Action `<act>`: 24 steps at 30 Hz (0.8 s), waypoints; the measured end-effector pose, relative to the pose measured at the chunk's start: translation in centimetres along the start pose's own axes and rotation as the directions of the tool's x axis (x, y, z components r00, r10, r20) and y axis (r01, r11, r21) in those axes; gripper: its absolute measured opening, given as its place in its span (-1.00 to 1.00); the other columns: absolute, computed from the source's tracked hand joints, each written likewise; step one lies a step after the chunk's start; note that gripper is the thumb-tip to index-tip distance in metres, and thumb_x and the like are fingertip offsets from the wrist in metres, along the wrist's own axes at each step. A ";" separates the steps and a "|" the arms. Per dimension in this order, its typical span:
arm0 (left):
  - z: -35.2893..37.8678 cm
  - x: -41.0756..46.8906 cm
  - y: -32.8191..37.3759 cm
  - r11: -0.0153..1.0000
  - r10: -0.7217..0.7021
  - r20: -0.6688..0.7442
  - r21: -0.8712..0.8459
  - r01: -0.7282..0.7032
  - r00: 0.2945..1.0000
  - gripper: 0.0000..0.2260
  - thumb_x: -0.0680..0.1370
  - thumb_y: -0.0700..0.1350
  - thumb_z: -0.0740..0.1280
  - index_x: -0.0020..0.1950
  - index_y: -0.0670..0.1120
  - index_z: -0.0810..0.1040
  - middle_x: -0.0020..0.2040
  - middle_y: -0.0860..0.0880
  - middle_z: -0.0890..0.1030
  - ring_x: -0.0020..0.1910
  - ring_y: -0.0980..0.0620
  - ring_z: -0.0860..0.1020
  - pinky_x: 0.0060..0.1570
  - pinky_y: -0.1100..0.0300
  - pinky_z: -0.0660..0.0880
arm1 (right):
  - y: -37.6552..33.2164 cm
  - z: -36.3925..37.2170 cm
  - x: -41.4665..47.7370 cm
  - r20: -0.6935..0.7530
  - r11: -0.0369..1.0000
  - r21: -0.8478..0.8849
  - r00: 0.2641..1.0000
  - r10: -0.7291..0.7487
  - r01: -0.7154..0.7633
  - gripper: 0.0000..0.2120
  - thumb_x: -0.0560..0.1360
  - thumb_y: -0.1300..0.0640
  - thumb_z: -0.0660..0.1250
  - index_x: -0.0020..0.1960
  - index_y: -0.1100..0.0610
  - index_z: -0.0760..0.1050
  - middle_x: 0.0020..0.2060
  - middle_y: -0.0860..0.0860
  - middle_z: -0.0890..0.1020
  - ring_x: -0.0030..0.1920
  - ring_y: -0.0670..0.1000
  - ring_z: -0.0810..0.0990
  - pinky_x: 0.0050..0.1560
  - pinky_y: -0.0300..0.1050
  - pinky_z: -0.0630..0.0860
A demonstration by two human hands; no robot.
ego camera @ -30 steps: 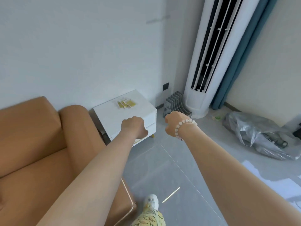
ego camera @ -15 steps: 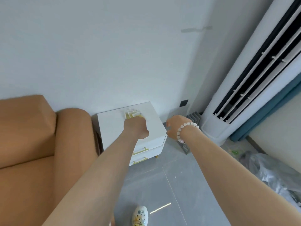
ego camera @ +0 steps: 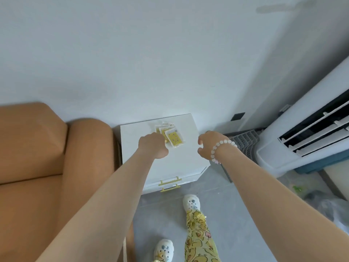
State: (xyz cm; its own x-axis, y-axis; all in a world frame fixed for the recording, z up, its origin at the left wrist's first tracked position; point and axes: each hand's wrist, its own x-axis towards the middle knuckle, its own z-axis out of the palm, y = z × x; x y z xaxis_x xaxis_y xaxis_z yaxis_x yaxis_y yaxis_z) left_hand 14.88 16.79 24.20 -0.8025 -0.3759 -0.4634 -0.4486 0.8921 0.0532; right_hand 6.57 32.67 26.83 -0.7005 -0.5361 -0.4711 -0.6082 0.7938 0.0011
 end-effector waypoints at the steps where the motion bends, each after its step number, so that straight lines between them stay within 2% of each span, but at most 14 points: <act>1: 0.0 0.8 0.0 1.000 -0.011 0.009 -0.009 0.011 1.000 -0.78 0.48 -0.17 0.19 0.07 -0.12 0.53 -0.04 -0.04 0.51 -0.01 -0.07 0.51 -0.06 0.17 0.37 | 0.3 0.0 0.9 0.005 1.000 0.011 1.000 -0.010 0.010 -0.71 0.49 0.18 0.19 0.15 0.16 0.54 0.07 0.07 0.59 -0.02 0.08 0.62 -0.07 -0.13 0.54; 3: 0.0 2.9 0.1 0.999 -0.037 0.028 -0.037 0.038 0.999 -0.76 0.48 -0.16 0.20 0.09 -0.11 0.54 0.03 -0.05 0.55 0.01 -0.07 0.52 -0.04 0.16 0.40 | 1.3 0.0 3.1 0.039 1.000 0.018 0.999 -0.022 0.021 -0.72 0.48 0.19 0.20 0.13 0.16 0.56 0.06 0.06 0.60 -0.07 0.08 0.63 -0.07 -0.13 0.55; 7: 0.9 7.3 0.3 0.992 -0.097 0.079 -0.076 0.103 0.992 -0.76 0.48 -0.14 0.20 0.09 -0.10 0.55 0.03 -0.03 0.57 0.01 -0.07 0.55 -0.08 0.18 0.42 | 4.5 0.3 8.0 0.077 0.999 0.037 0.997 -0.031 0.028 -0.74 0.46 0.23 0.18 0.08 0.19 0.55 0.08 0.07 0.54 -0.04 0.09 0.58 -0.03 -0.10 0.55; 10: 2.0 10.1 -0.2 0.978 -0.163 0.160 -0.101 0.181 0.974 -0.77 0.47 -0.15 0.20 0.07 -0.10 0.57 0.01 -0.03 0.59 -0.02 -0.05 0.55 -0.14 0.20 0.42 | 7.3 1.2 11.2 0.124 0.998 0.066 0.992 -0.032 0.023 -0.73 0.52 0.19 0.15 0.17 0.17 0.51 0.17 0.06 0.46 0.09 0.09 0.53 0.02 -0.13 0.47; 13: 3.3 12.7 -0.9 0.938 -0.272 0.220 -0.154 0.309 0.937 -0.84 0.45 -0.18 0.19 -0.07 -0.12 0.55 -0.12 -0.01 0.58 -0.14 -0.05 0.52 -0.27 0.23 0.36 | 10.1 2.6 13.8 0.197 0.998 0.059 0.980 -0.037 0.026 -0.71 0.54 0.16 0.14 0.20 0.16 0.50 0.21 0.05 0.44 0.14 0.06 0.51 0.03 -0.18 0.43; 15: 4.3 14.3 -1.0 0.895 -0.335 0.243 -0.219 0.388 0.910 -0.90 0.45 -0.19 0.19 -0.13 -0.08 0.49 -0.14 -0.01 0.55 -0.19 -0.04 0.47 -0.26 0.22 0.36 | 11.5 3.6 15.7 0.246 0.999 0.049 0.969 -0.026 0.014 -0.72 0.56 0.16 0.13 0.20 0.16 0.50 0.21 0.06 0.43 0.15 0.05 0.50 0.02 -0.21 0.41; 17: 5.7 15.8 -0.8 0.837 -0.379 0.263 -0.312 0.450 0.887 -0.86 0.47 -0.18 0.20 -0.04 -0.05 0.52 -0.03 -0.03 0.58 -0.11 -0.06 0.50 -0.14 0.19 0.41 | 12.2 4.7 17.6 0.258 0.997 0.074 0.966 -0.006 -0.013 -0.72 0.56 0.14 0.14 0.21 0.14 0.48 0.20 0.05 0.43 0.15 0.03 0.48 0.04 -0.20 0.41; 20: 8.2 18.2 -0.1 0.684 -0.463 0.316 -0.468 0.560 0.828 -0.67 0.52 -0.12 0.23 0.29 -0.06 0.45 0.20 -0.04 0.52 0.13 -0.06 0.51 -0.05 0.21 0.40 | 11.9 7.2 19.8 0.279 0.987 0.152 0.960 -0.002 -0.043 -0.72 0.58 0.09 0.14 0.26 0.09 0.43 0.22 0.04 0.42 0.20 0.01 0.46 0.14 -0.19 0.41; 22: 10.2 20.1 0.8 0.541 -0.509 0.362 -0.572 0.617 0.781 -0.61 0.52 -0.11 0.25 0.36 -0.07 0.39 0.25 -0.05 0.49 0.16 -0.06 0.50 -0.05 0.23 0.39 | 11.7 9.4 20.5 0.301 0.975 0.210 0.953 0.001 -0.067 -0.71 0.58 0.10 0.14 0.27 0.07 0.42 0.24 0.03 0.41 0.19 0.00 0.46 0.14 -0.23 0.39; 24: 12.1 22.1 1.9 0.415 -0.544 0.397 -0.639 0.648 0.739 -0.57 0.52 -0.10 0.28 0.38 -0.09 0.37 0.28 -0.07 0.49 0.18 -0.06 0.51 -0.07 0.24 0.38 | 11.3 11.8 20.9 0.291 0.952 0.284 0.956 0.027 -0.113 -0.71 0.56 0.10 0.16 0.27 0.05 0.42 0.23 0.00 0.42 0.11 -0.03 0.47 0.05 -0.26 0.40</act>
State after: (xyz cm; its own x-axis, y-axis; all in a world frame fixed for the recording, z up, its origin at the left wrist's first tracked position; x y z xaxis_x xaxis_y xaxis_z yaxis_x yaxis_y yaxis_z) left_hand 1.01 13.22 3.35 -0.1929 -0.6641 -0.7223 -0.9574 -0.0338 0.2868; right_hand -10.57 33.86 6.53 -0.5778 -0.4079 -0.7070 -0.3939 0.8980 -0.1962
